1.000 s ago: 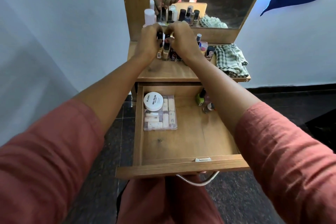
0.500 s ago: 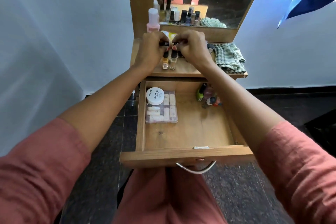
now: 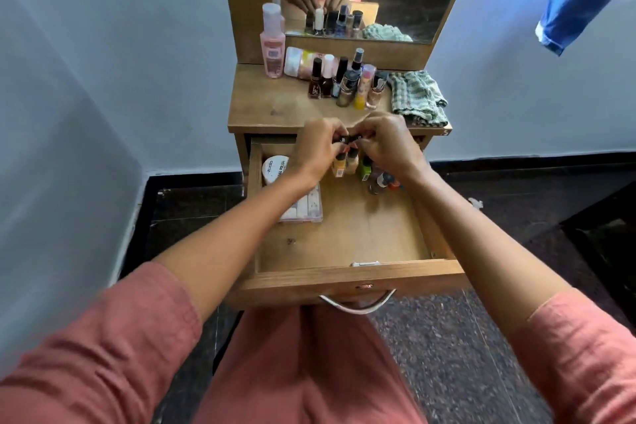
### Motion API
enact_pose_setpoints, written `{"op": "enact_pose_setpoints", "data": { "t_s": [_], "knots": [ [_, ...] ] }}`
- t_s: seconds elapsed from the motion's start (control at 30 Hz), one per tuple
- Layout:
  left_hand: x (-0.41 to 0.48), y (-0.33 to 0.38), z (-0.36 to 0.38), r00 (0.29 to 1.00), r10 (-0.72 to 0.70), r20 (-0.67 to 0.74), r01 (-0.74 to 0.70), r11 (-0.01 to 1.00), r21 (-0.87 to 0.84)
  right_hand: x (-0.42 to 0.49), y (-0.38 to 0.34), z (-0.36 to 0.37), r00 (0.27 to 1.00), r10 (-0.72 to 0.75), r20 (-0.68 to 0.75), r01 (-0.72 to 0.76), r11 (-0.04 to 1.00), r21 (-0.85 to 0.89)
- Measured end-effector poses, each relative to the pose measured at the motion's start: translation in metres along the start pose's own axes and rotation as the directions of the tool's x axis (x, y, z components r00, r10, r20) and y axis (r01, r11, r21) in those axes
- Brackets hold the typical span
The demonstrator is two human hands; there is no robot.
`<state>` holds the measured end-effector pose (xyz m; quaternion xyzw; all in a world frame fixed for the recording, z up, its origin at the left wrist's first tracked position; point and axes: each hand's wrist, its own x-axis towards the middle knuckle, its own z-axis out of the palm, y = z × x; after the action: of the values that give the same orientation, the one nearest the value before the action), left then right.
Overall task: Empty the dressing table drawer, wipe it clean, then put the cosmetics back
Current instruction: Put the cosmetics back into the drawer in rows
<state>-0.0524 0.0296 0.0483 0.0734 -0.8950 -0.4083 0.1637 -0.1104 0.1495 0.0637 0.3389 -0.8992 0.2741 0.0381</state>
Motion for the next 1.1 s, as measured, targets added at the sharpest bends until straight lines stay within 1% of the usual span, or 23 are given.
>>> {"op": "enact_pose_setpoints", "data": {
  "t_s": [0.07,0.17,0.37,0.47,0.6,0.7,0.87,1.1],
  "knots": [
    [-0.001,-0.006,0.014,0.999,-0.035,0.007,0.035,0.999,0.022,-0.003,0.009,0.006,0.999,0.035,0.036,-0.034,0.999,-0.018],
    [0.002,-0.014,0.031,0.996,-0.088,0.011,0.088,0.996,0.005,-0.003,0.018,0.014,0.995,0.067,0.068,-0.064,0.997,-0.052],
    [0.016,-0.029,0.054,0.99,-0.143,0.002,0.143,0.99,-0.017,0.001,0.034,0.032,0.989,0.127,0.08,-0.115,0.984,-0.133],
    [0.019,-0.034,0.061,0.99,-0.141,-0.013,0.141,0.99,-0.002,0.0,0.037,0.038,0.988,0.14,0.068,-0.129,0.981,-0.145],
    [0.021,-0.035,0.063,0.989,-0.144,-0.03,0.141,0.987,-0.076,0.002,0.039,0.042,0.986,0.147,0.073,-0.134,0.978,-0.157],
    [0.022,-0.035,0.065,0.99,-0.14,-0.031,0.136,0.987,-0.085,0.003,0.04,0.044,0.985,0.153,0.076,-0.14,0.978,-0.156],
    [0.022,-0.035,0.067,0.988,-0.149,-0.04,0.146,0.986,-0.076,0.002,0.043,0.048,0.986,0.153,0.061,-0.135,0.963,-0.234],
    [0.016,-0.033,0.066,0.992,-0.119,-0.042,0.118,0.993,-0.027,-0.001,0.041,0.05,0.986,0.149,0.073,-0.128,0.963,-0.236]
  ]
}}
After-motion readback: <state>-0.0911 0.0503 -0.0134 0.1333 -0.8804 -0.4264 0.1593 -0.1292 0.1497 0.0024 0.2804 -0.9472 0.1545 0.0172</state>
